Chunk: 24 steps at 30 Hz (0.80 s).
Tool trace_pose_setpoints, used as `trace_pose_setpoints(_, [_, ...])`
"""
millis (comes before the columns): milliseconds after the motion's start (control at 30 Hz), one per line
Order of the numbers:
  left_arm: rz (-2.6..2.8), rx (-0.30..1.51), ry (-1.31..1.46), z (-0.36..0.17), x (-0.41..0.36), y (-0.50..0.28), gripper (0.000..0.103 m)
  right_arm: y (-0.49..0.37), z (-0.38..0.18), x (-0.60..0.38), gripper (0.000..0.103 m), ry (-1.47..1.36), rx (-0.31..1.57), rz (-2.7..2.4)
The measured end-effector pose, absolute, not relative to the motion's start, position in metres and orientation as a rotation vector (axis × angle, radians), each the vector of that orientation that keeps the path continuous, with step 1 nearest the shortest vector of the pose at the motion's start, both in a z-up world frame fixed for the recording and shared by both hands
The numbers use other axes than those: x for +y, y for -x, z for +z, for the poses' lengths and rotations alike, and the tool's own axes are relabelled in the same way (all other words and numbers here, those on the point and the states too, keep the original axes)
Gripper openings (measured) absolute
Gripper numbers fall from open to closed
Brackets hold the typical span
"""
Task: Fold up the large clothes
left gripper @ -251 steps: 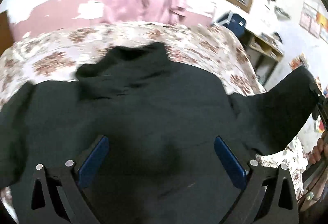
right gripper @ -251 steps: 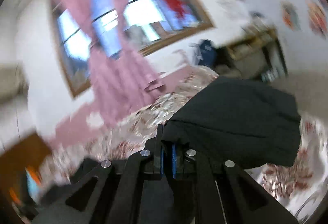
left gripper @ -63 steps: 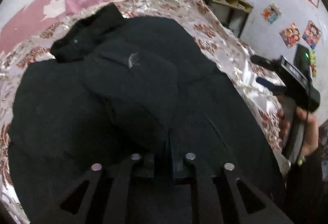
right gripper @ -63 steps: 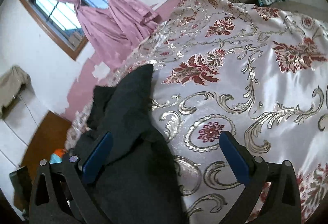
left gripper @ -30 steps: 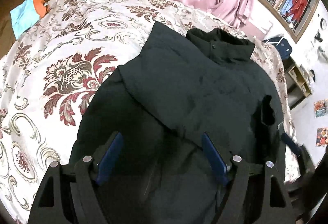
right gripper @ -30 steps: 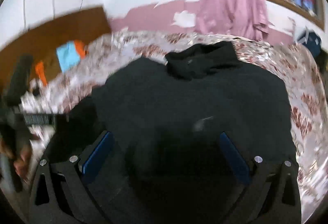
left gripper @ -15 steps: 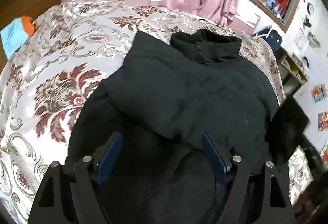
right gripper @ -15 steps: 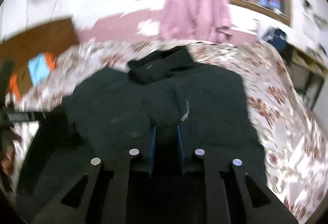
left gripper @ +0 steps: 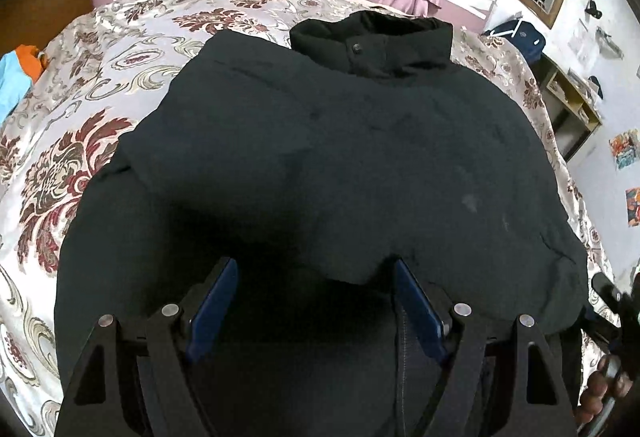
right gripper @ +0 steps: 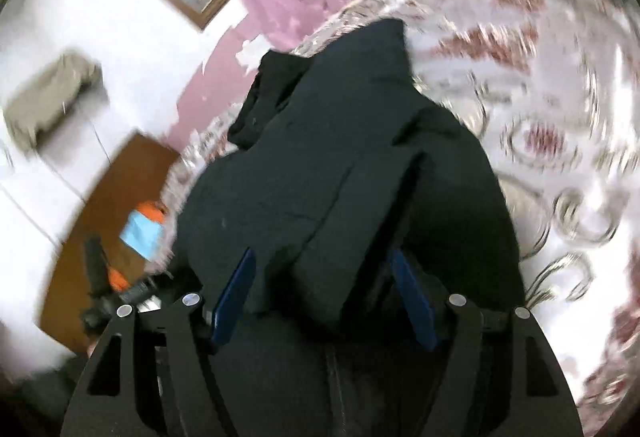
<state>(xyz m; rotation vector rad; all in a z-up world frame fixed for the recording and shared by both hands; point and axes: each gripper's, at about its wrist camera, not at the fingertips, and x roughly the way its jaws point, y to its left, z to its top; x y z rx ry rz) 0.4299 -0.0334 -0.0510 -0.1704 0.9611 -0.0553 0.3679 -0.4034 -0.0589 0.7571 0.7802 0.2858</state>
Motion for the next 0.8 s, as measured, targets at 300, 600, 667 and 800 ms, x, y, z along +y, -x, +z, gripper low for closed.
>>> trace_pose_setpoints(300, [-0.018,0.921,0.19,-0.036,-0.029,-0.448,0.078,-0.399,0.008,-0.351,0.003,-0.312,0.599,0.176])
trace_pose_setpoints(600, [0.023,0.944,0.202,-0.054,-0.033,-0.491,0.079,-0.451,0.013,-0.334,0.003,-0.062,0.481,0.002])
trace_pose_setpoints(667, [0.045,0.957,0.201,-0.063,-0.036,-0.497,0.081,-0.463,-0.004,-0.336,0.003,-0.071,0.55,-0.019])
trace_pose_setpoints(800, [0.052,0.941,0.182,-0.06,-0.043,-0.491,0.082,-0.467,-0.015,-0.35,0.024,-0.168,0.602,-0.04])
